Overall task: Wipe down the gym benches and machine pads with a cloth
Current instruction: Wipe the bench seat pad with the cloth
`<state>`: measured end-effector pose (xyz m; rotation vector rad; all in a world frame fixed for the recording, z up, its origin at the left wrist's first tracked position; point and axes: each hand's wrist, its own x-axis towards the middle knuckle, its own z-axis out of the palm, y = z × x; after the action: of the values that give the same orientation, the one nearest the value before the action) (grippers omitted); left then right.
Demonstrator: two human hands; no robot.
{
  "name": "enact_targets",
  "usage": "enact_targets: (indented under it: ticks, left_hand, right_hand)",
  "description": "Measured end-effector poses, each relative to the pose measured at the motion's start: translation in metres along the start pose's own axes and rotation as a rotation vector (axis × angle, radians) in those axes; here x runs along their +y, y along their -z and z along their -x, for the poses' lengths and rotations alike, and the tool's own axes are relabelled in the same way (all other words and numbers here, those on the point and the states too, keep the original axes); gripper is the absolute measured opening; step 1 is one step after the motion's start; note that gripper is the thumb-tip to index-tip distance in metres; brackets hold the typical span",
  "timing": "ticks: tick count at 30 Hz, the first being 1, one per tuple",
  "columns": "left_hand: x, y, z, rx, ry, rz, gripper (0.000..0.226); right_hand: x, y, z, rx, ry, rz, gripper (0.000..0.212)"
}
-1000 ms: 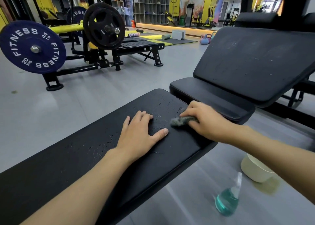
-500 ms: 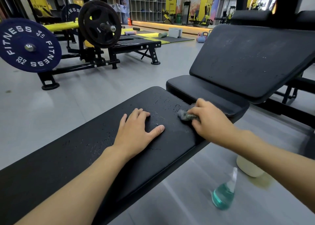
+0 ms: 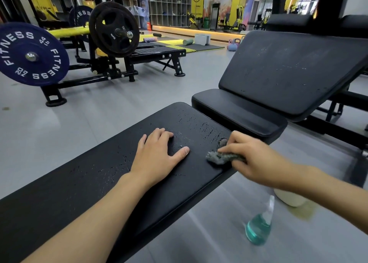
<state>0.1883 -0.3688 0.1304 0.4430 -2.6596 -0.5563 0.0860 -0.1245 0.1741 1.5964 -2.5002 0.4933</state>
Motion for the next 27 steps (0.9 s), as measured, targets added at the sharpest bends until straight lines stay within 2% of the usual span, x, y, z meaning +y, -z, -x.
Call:
enact_targets:
  ticks: [4, 6, 8, 10, 12, 15, 17, 19, 21, 23, 25, 27]
  left_hand:
    - [0.000, -0.001, 0.001, 0.005, -0.004, -0.001, 0.068]
    - [0.000, -0.002, 0.000, 0.003, -0.007, -0.007, 0.067]
    - [-0.001, -0.002, 0.000, 0.006, -0.012, -0.013, 0.066]
    - [-0.002, -0.003, 0.000, 0.009, -0.016, -0.016, 0.065]
    - [-0.002, -0.003, 0.000, 0.010, -0.013, -0.015, 0.064]
    - [-0.001, -0.003, 0.000, 0.009, -0.012, -0.012, 0.064]
    - [-0.001, -0.003, 0.000, 0.009, -0.015, -0.019, 0.063]
    - [-0.002, -0.004, -0.001, 0.014, -0.015, -0.027, 0.064]
    - [-0.002, -0.005, -0.001, 0.017, -0.017, -0.029, 0.064]
    - [-0.002, -0.004, -0.001, 0.012, -0.016, -0.024, 0.064]
    - [-0.002, -0.004, 0.000, 0.007, -0.011, -0.021, 0.064]
    - [-0.001, -0.004, 0.000, 0.010, -0.012, -0.027, 0.062]
  right_hand:
    - [0.026, -0.003, -0.022, 0.200, -0.304, 0.068, 0.034]
    - [0.006, -0.013, -0.020, 0.211, -0.208, 0.123, 0.032]
    - [-0.018, -0.019, -0.006, 0.086, -0.020, 0.079, 0.035]
    - [-0.016, -0.012, -0.004, -0.011, 0.041, 0.030, 0.038]
    - [0.003, -0.006, -0.018, 0.036, -0.037, 0.041, 0.038]
    - [0.015, -0.008, -0.040, 0.156, -0.274, 0.127, 0.032]
    - [-0.010, -0.016, -0.039, 0.116, -0.184, 0.195, 0.038]
    - [-0.035, -0.021, -0.025, 0.005, -0.025, 0.118, 0.042]
    - [-0.031, -0.014, -0.023, -0.062, 0.029, 0.036, 0.043]
    - [-0.006, -0.009, -0.036, 0.007, -0.043, 0.042, 0.040]
    - [0.013, -0.011, -0.049, 0.114, -0.223, 0.070, 0.036]
    - [0.003, -0.019, -0.053, 0.164, -0.241, 0.127, 0.035]
